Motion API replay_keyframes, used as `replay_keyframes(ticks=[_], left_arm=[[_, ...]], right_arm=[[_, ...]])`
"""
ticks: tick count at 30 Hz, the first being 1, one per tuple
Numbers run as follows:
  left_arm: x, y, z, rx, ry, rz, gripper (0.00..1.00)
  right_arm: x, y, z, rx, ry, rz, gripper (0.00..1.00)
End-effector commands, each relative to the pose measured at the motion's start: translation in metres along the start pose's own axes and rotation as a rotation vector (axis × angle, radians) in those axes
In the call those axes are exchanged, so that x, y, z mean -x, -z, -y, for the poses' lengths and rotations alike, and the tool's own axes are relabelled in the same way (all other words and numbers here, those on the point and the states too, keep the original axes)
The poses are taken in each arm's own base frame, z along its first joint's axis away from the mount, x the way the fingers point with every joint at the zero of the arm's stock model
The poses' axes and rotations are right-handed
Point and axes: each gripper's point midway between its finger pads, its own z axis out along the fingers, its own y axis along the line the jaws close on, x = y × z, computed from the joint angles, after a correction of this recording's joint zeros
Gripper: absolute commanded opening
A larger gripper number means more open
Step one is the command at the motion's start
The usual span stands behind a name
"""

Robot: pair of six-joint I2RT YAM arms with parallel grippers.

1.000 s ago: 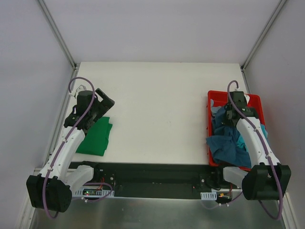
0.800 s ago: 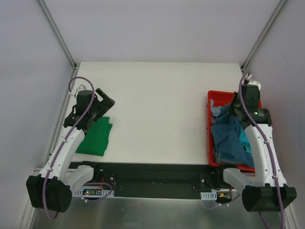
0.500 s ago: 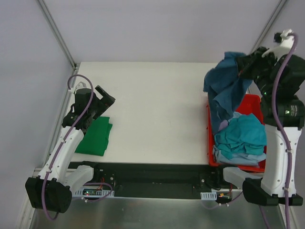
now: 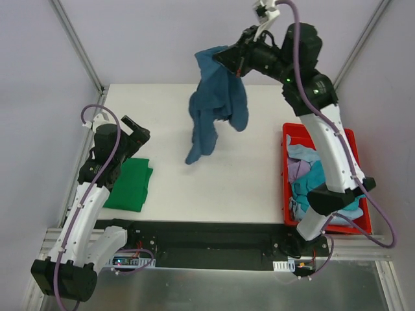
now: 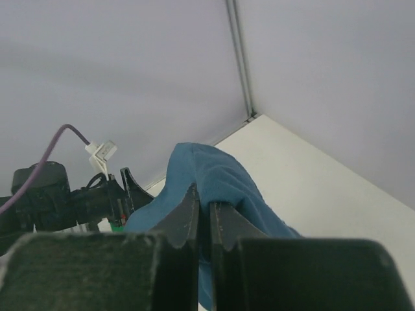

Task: Fold and stack the t-shirts
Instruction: Move the tshirt to the center of the board, then flatten out the tshirt

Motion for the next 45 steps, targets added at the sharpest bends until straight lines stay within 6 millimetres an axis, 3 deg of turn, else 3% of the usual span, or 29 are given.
replay_keyframes(ticks=[1, 3, 5, 7, 11, 13, 15, 16, 19, 24, 30, 35, 39, 45], left_arm=[[0.022, 0.019, -0.009, 0.025, 0.021, 0.126, 0.99], [0.024, 0.023, -0.014, 0.036, 0.031, 0.154, 0.99], [0.022, 0.023, -0.02, 0.049, 0.042, 0.162, 0.99], [0.018, 0.021, -0.023, 0.055, 0.042, 0.15, 0.99], [-0.002, 0.006, -0.023, 0.059, 0.028, 0.053, 0.99], [-0.02, -0.004, -0.017, 0.035, 0.011, -0.056, 0.99], [-0.043, -0.014, -0.005, -0.015, -0.03, -0.198, 0.99], [-0.054, -0.016, 0.0, -0.052, -0.059, -0.271, 0.99], [-0.083, -0.024, 0.01, -0.108, -0.1, -0.432, 0.99], [-0.128, -0.018, 0.003, -0.1, -0.206, -0.546, 0.99], [-0.183, 0.008, -0.05, 0.067, -0.261, -0.697, 0.99], [-0.227, 0.037, -0.05, 0.024, -0.311, -0.854, 0.99], [-0.256, 0.055, -0.049, 0.004, -0.399, -0.96, 0.91], [-0.273, 0.048, -0.05, 0.074, -0.486, -0.971, 0.76]], right_arm=[[0.038, -0.008, -0.027, 0.118, 0.015, 0.133, 0.01], [0.024, -0.004, -0.007, 0.025, 0.045, 0.096, 0.01], [-0.011, 0.005, 0.028, -0.117, 0.028, 0.019, 0.01], [-0.06, 0.02, 0.064, -0.238, -0.036, -0.076, 0.01], [-0.198, 0.072, 0.145, -0.488, -0.185, -0.335, 0.03], [-0.248, 0.101, 0.179, -0.645, -0.252, -0.425, 0.45], [-0.275, 0.124, 0.194, -0.755, -0.244, -0.526, 0.81], [-0.284, 0.135, 0.195, -0.803, -0.2, -0.583, 0.99], [-0.293, 0.155, 0.194, -0.903, -0.083, -0.643, 0.96], [-0.311, 0.177, 0.177, -0.92, -0.118, -0.637, 0.96], [-0.339, 0.204, 0.154, -0.897, -0.188, -0.642, 0.96], [-0.357, 0.212, 0.141, -0.872, -0.252, -0.643, 0.96], [-0.366, 0.214, 0.14, -0.873, -0.266, -0.644, 0.96], [-0.382, 0.212, 0.14, -0.856, -0.29, -0.682, 0.96]])
